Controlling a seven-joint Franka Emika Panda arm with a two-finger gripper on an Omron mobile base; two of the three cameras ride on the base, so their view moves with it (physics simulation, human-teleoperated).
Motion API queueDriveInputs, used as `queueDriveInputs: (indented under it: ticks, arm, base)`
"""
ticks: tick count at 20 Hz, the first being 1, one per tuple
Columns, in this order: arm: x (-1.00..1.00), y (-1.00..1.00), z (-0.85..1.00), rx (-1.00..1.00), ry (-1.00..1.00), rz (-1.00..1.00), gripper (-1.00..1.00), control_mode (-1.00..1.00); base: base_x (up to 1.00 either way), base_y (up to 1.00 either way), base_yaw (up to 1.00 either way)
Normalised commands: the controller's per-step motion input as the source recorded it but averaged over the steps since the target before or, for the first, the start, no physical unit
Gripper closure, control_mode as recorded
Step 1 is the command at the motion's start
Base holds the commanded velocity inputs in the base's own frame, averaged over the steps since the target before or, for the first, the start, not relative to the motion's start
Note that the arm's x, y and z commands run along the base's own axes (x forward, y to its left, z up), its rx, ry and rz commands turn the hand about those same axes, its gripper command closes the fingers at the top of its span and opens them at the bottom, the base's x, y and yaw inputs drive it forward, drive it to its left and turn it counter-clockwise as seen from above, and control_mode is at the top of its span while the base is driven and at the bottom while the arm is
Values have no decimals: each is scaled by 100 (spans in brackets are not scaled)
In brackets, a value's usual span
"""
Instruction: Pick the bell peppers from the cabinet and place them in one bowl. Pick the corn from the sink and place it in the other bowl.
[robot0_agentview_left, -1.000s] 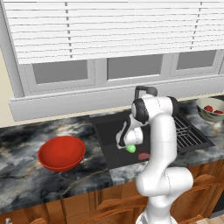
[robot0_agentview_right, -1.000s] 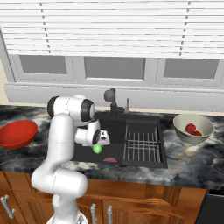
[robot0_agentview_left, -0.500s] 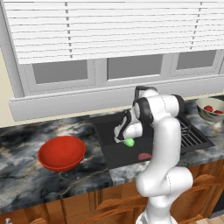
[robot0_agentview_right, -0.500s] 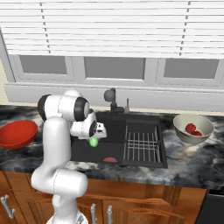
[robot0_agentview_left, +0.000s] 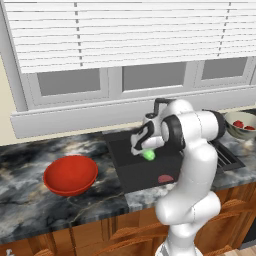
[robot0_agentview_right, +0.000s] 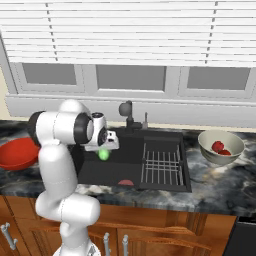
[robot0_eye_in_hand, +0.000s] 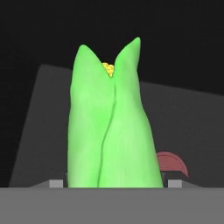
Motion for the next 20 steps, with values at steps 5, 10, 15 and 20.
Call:
queueDriveInputs:
  ticks: [5, 10, 15, 20]
  arm:
    - [-32, 9, 62, 0, 6, 0, 100, -100]
    - [-30, 10, 65, 0, 6, 0, 100, -100]
    - [-32, 3, 65, 0, 5, 0, 100, -100]
    - [-52, 4, 58, 0, 6, 0, 100, -100]
  base:
    - [0, 0, 0]
    - [0, 0, 0]
    - [0, 0, 0]
    - [0, 0, 0]
